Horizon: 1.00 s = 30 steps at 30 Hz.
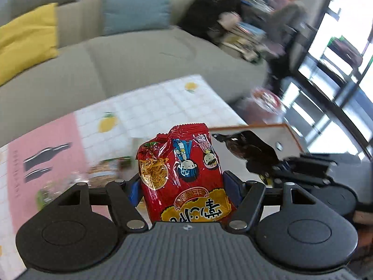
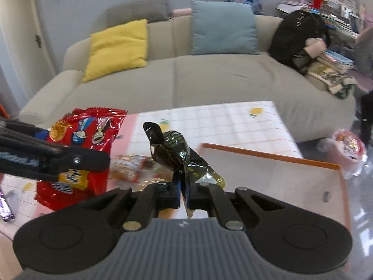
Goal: Organize snacks
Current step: 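Carry both packs over the white box and open both tools to drop them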
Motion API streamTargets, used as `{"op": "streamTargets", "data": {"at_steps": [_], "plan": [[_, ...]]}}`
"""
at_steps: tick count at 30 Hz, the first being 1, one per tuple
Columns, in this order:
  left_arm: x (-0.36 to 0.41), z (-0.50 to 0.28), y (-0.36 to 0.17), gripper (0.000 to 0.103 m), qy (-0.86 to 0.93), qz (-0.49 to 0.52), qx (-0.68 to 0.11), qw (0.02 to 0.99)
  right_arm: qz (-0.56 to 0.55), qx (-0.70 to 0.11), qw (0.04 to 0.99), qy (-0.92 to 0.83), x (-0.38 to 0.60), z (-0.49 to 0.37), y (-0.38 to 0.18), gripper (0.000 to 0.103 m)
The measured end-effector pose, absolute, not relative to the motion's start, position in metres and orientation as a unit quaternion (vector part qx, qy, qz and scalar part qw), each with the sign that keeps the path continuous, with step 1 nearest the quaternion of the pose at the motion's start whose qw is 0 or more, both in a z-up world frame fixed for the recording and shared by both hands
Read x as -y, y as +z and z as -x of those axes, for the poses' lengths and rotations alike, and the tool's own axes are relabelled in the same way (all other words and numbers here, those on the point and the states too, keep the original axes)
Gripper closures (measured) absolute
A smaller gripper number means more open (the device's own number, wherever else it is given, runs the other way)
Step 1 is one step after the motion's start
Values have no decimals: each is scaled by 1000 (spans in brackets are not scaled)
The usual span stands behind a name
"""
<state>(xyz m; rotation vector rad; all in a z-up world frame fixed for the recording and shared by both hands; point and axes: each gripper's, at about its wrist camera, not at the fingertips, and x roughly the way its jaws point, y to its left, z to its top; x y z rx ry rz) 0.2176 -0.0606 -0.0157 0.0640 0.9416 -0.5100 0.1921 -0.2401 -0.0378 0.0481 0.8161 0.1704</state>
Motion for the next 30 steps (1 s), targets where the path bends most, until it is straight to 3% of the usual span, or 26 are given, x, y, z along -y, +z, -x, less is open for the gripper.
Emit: {"op": "streamTargets", "data": {"at_steps": [11, 30], "plan": [[143, -243, -97, 24, -351, -94, -543, 757, -46, -528, 848, 20, 324, -218, -114, 103], [214, -254, -165, 24, -331, -284, -555, 708, -36, -638, 769, 22, 329, -245, -185, 102]]}}
